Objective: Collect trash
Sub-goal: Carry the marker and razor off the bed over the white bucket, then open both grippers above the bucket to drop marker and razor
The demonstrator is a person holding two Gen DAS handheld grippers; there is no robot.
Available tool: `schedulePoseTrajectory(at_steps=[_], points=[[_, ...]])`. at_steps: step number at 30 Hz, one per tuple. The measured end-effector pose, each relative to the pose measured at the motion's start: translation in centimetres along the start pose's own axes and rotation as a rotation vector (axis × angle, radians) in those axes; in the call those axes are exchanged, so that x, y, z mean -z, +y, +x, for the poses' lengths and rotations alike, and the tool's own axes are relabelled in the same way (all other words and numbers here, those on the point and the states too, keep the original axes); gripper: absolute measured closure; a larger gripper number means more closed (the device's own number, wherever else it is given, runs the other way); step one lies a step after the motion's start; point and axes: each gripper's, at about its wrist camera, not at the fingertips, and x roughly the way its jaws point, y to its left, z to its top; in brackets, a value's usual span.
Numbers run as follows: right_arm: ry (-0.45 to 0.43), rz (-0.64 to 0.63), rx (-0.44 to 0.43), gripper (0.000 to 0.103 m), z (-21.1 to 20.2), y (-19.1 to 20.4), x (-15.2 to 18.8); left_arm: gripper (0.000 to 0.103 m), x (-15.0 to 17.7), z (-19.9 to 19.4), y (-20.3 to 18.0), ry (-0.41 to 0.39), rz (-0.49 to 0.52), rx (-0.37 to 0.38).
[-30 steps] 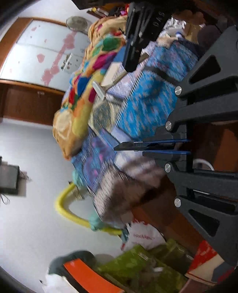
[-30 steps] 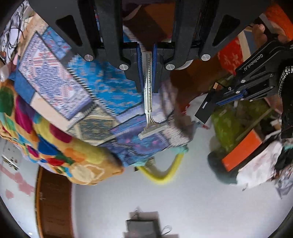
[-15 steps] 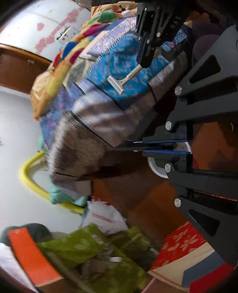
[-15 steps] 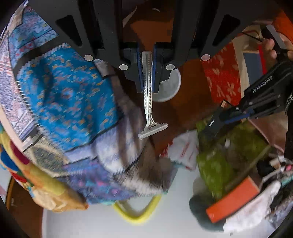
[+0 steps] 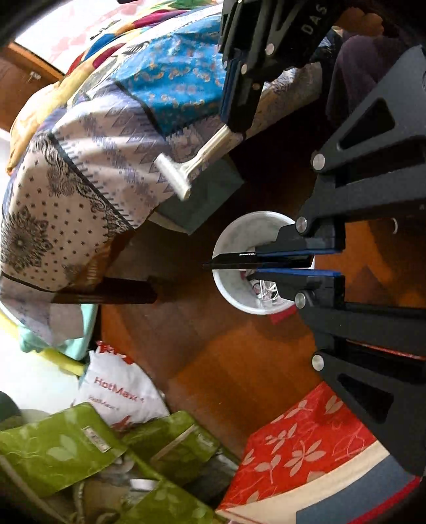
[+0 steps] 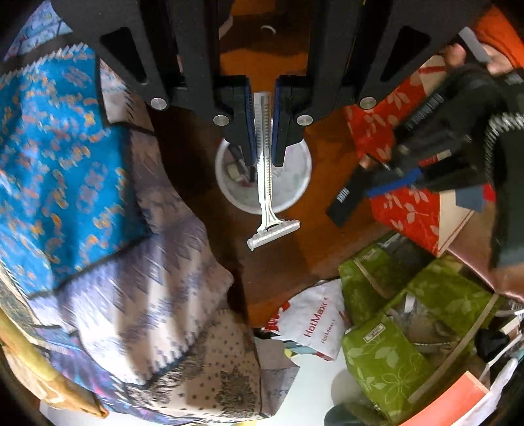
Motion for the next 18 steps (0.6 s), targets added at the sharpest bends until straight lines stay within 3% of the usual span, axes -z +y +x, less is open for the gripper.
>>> schedulePoseTrajectory(at_steps=[4,5,6,7,8,13,18], points=[[0.022,0.023,-0.041,0.092,0.9,-0.2,-1.4,0.097,-0.9,0.1,0.1,-0.025,-0.030,0.018],[0.037,0.027,-0.040,0.083,1.2,-0.3,-1.7,0.095,-1.1,0.1,0.1,-0.028,-0.037,0.011],[0.043,0.031,-0.032,0.069,1.4,-0.4,-1.8,0.084,-1.3,0.2,0.1,-0.024,-0.043,0.007],[0.034,0.042,-0.018,0.064,1.4,-0.6,-1.8,0.072,-1.4,0.3,0.2,-0.016,-0.050,0.003],[0.026,0.048,-0.011,0.061,1.3,-0.8,-1.8,0.071,-1.5,0.3,0.4,-0.015,-0.059,0.002],[0.016,0.071,-0.013,0.061,0.0,-1.6,-0.7,0.071,-1.3,-0.6,0.6,-0.017,-0.050,-0.020],[-0.053,0.075,0.012,0.061,-3.8,-1.8,0.8,0.071,-1.3,-4.4,-0.1,-0.072,-0.024,-0.020]])
